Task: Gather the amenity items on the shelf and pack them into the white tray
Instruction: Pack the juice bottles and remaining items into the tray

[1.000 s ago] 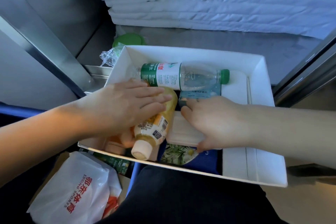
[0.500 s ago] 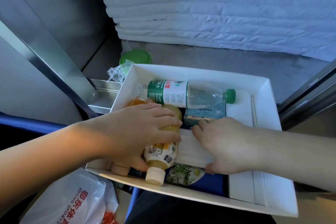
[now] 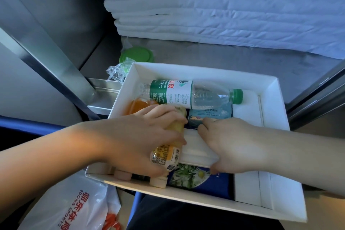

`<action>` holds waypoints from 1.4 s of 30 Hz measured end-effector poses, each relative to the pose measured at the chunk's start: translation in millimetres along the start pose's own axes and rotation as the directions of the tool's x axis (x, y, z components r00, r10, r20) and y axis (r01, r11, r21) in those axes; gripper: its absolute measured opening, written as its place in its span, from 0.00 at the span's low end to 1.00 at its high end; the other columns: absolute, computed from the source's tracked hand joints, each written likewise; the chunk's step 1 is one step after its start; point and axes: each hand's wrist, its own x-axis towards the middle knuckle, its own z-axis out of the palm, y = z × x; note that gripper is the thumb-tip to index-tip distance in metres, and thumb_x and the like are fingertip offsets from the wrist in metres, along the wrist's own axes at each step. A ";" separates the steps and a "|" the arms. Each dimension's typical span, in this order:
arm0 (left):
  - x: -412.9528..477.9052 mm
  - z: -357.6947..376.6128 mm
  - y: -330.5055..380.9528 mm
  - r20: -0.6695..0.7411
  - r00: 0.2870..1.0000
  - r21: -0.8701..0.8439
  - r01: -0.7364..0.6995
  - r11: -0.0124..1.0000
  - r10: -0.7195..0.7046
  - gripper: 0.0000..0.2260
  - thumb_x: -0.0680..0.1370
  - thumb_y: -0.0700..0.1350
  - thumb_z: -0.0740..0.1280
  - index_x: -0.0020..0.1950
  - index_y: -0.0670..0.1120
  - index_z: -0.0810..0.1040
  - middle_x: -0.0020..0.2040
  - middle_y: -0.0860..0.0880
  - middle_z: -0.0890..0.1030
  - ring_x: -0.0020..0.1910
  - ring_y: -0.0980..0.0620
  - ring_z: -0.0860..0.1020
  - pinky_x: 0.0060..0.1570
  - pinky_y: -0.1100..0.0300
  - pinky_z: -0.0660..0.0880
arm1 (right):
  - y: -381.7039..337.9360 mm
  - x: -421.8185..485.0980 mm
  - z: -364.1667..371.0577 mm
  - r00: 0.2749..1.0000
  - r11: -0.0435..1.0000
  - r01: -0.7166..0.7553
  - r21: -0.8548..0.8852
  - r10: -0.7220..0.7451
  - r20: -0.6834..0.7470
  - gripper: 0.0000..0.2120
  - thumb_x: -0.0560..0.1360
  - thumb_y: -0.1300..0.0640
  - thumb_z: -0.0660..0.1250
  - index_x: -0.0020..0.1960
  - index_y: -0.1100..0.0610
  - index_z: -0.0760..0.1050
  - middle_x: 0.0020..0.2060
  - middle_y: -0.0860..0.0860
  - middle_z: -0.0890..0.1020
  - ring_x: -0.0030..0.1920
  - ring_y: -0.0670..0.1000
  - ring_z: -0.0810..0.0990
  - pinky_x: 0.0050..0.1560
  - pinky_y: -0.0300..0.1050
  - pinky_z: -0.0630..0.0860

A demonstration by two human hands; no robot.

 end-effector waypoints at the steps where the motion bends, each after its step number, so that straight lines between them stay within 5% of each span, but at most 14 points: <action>1: 0.8 2.7 1.0 -0.013 1.000 0.004 0.025 1.000 -0.025 0.28 0.67 0.71 0.59 0.64 0.65 0.59 0.74 0.58 0.49 0.72 0.59 0.36 0.67 0.58 0.39 | 0.0 0.3 -0.7 1.000 1.000 -0.002 0.001 0.002 -0.005 0.32 0.66 0.37 0.71 0.59 0.56 0.65 0.52 0.52 0.69 0.50 0.54 0.73 0.38 0.44 0.67; 4: 2.9 11.1 8.2 -0.057 0.997 0.129 0.061 0.990 -0.054 0.31 0.66 0.74 0.58 0.63 0.60 0.58 0.74 0.55 0.50 0.73 0.55 0.38 0.67 0.61 0.28 | -0.2 1.5 -2.9 1.000 1.000 -0.007 -0.010 0.006 -0.014 0.33 0.64 0.37 0.71 0.58 0.56 0.66 0.50 0.52 0.69 0.45 0.53 0.72 0.36 0.44 0.68; 7: 4.1 10.1 17.0 -0.081 0.994 0.230 0.084 0.970 -0.067 0.33 0.63 0.74 0.62 0.60 0.55 0.71 0.68 0.51 0.67 0.69 0.48 0.58 0.69 0.54 0.46 | -0.8 2.1 -2.9 1.000 1.000 -0.015 -0.009 0.015 -0.019 0.33 0.63 0.37 0.72 0.57 0.56 0.67 0.44 0.51 0.66 0.39 0.52 0.67 0.34 0.44 0.66; 9: 6.3 7.3 21.0 -0.078 0.994 0.253 0.099 0.962 -0.081 0.33 0.60 0.73 0.65 0.56 0.53 0.75 0.65 0.49 0.72 0.66 0.47 0.62 0.67 0.52 0.52 | -1.5 2.5 -2.9 1.000 1.000 -0.015 -0.006 0.015 -0.016 0.33 0.62 0.38 0.73 0.57 0.56 0.67 0.45 0.51 0.66 0.40 0.52 0.67 0.34 0.44 0.66; 15: 7.8 8.4 12.9 -0.041 0.995 0.174 0.094 0.980 -0.088 0.34 0.65 0.75 0.58 0.66 0.60 0.58 0.73 0.56 0.45 0.71 0.54 0.35 0.61 0.62 0.20 | 0.3 -3.0 -3.7 1.000 1.000 0.008 0.020 -0.008 -0.015 0.32 0.65 0.38 0.72 0.59 0.56 0.66 0.52 0.51 0.69 0.50 0.53 0.73 0.38 0.45 0.68; 18: 5.4 -5.2 8.0 -0.147 0.984 0.255 0.134 0.958 -0.098 0.35 0.71 0.72 0.54 0.73 0.55 0.57 0.77 0.50 0.47 0.75 0.50 0.41 0.71 0.51 0.33 | 7.8 -16.6 -5.9 0.994 0.998 0.062 0.033 -0.059 -0.089 0.28 0.69 0.39 0.69 0.59 0.54 0.64 0.53 0.49 0.67 0.51 0.51 0.73 0.41 0.45 0.70; 21: 5.8 -15.2 -1.3 -0.301 0.944 0.317 0.232 0.920 -0.134 0.36 0.77 0.68 0.47 0.77 0.48 0.50 0.78 0.45 0.48 0.76 0.44 0.45 0.71 0.42 0.48 | 19.5 -29.7 -15.0 0.947 0.995 0.087 -0.044 -0.097 -0.308 0.23 0.69 0.41 0.69 0.56 0.53 0.67 0.53 0.48 0.69 0.52 0.49 0.71 0.44 0.43 0.71; 24: 12.0 -14.1 -15.7 -0.239 0.936 0.223 0.312 0.924 -0.258 0.36 0.76 0.69 0.37 0.77 0.50 0.38 0.77 0.49 0.38 0.75 0.50 0.36 0.73 0.43 0.44 | 38.7 -32.0 -22.0 0.806 0.999 -0.006 -0.050 -0.025 -0.592 0.19 0.69 0.48 0.68 0.54 0.57 0.72 0.53 0.54 0.73 0.51 0.55 0.74 0.49 0.48 0.73; 26: 16.9 -8.8 -26.5 -0.159 0.935 0.180 0.343 0.922 -0.317 0.35 0.73 0.71 0.32 0.73 0.53 0.28 0.73 0.55 0.29 0.72 0.57 0.30 0.73 0.44 0.40 | 50.2 -27.7 -24.8 0.753 0.997 -0.077 -0.024 0.042 -0.656 0.20 0.71 0.50 0.66 0.59 0.58 0.71 0.57 0.56 0.73 0.53 0.57 0.72 0.53 0.49 0.69; 28: 19.8 -3.0 -32.7 -0.148 0.935 0.183 0.345 0.920 -0.321 0.35 0.72 0.71 0.32 0.72 0.53 0.26 0.72 0.57 0.28 0.70 0.60 0.29 0.72 0.45 0.36 | 57.2 -19.9 -24.9 0.778 0.991 -0.127 0.048 0.129 -0.615 0.27 0.73 0.48 0.62 0.68 0.57 0.66 0.64 0.57 0.69 0.60 0.58 0.68 0.59 0.48 0.64; 30: 20.8 -0.2 -32.8 -0.187 0.935 0.239 0.341 0.909 -0.301 0.36 0.74 0.71 0.33 0.75 0.52 0.31 0.74 0.55 0.32 0.73 0.56 0.32 0.71 0.44 0.36 | 63.1 -12.4 -21.6 0.844 0.980 -0.189 0.069 0.198 -0.498 0.35 0.75 0.41 0.53 0.76 0.54 0.50 0.72 0.55 0.59 0.69 0.56 0.58 0.68 0.48 0.55; 33: 24.4 -5.4 -32.2 -0.211 0.920 0.301 0.382 0.874 -0.330 0.36 0.75 0.69 0.35 0.77 0.49 0.43 0.77 0.49 0.41 0.75 0.47 0.40 0.72 0.40 0.46 | 77.1 -3.2 -18.0 0.894 0.979 -0.193 0.062 0.201 -0.401 0.36 0.73 0.35 0.42 0.73 0.47 0.28 0.72 0.45 0.46 0.70 0.47 0.46 0.68 0.44 0.43; 38: 32.5 -12.5 -42.8 -0.197 0.909 0.186 0.402 0.896 -0.367 0.35 0.72 0.70 0.29 0.74 0.55 0.32 0.74 0.51 0.29 0.73 0.51 0.30 0.72 0.44 0.37 | 91.1 5.7 -25.4 0.932 0.990 -0.106 0.094 0.132 -0.337 0.37 0.71 0.33 0.42 0.70 0.42 0.23 0.68 0.38 0.44 0.66 0.42 0.45 0.60 0.40 0.43; 42: 27.2 -22.1 -50.2 -0.196 0.925 -0.074 0.317 0.945 -0.326 0.32 0.73 0.72 0.37 0.74 0.61 0.38 0.75 0.58 0.36 0.72 0.61 0.34 0.71 0.54 0.34 | 91.2 6.5 -20.9 0.920 0.988 -0.095 0.118 0.132 -0.369 0.38 0.71 0.33 0.43 0.70 0.40 0.23 0.68 0.37 0.45 0.67 0.42 0.46 0.59 0.37 0.43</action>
